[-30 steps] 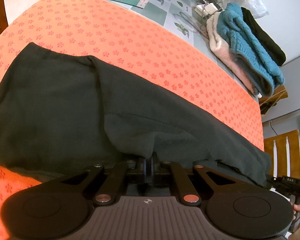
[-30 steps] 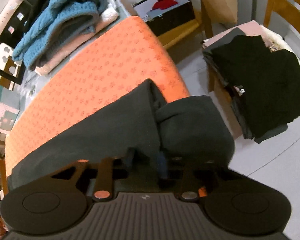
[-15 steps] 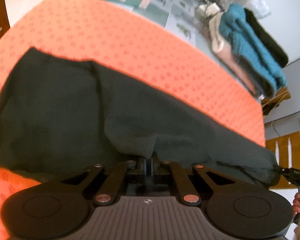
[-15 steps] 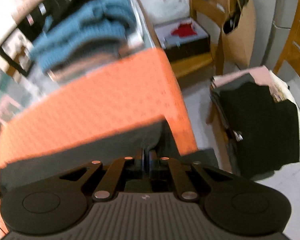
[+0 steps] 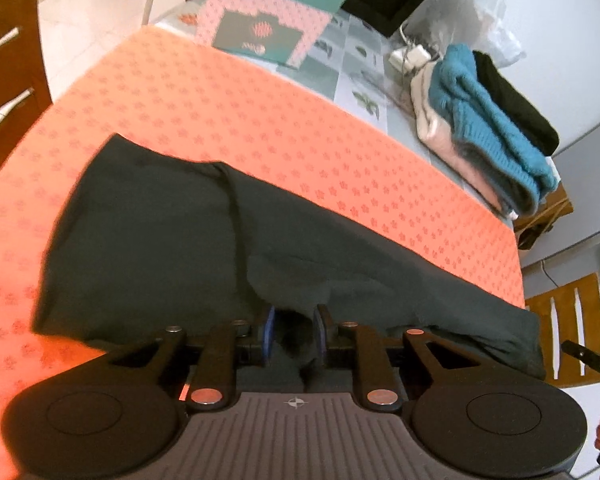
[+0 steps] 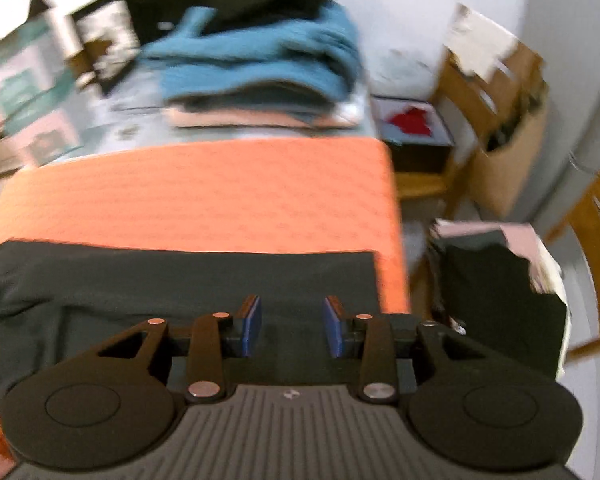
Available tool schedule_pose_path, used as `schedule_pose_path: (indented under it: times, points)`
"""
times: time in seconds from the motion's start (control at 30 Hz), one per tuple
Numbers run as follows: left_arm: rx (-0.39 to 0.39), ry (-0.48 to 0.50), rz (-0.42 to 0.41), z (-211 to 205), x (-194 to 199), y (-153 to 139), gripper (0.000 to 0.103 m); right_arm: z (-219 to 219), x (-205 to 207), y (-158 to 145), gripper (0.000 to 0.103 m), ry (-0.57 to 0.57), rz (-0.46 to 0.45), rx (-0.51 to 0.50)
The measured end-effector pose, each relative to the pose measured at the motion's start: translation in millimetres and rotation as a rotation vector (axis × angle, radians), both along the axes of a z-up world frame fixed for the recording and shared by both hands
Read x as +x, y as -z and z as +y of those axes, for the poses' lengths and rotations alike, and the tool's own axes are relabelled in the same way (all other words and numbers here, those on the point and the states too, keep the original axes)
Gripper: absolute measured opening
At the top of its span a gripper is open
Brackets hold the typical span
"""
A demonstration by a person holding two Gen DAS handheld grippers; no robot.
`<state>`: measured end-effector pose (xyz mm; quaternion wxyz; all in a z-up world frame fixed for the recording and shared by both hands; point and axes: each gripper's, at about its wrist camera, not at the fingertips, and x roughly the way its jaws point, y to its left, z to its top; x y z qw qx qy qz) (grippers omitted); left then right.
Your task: Fold clothes
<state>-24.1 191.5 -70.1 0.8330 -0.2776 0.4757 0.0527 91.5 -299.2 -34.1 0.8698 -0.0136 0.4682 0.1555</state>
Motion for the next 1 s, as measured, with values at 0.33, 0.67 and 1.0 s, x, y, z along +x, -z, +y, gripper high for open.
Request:
schedule_pose_path:
  times: [0.33, 0.67, 1.0]
  points:
    - [0.056, -0.048, -0.025, 14.0, -46.2, -23.1, 0.026, 94.8, -53.9, -6.2, 0.039, -0.327, 0.028, 0.086]
    - [0.069, -0.121, 0.013, 32.1, -89.1, -17.5, 0.032, 169.6, -96.2, 16.1, 0.039, -0.565, 0.079, 0.099]
    - [0.073, -0.172, 0.053, 45.4, -121.2, -9.1, 0.044, 221.0, -117.7, 32.2, 0.059, -0.764, 0.101, 0.041]
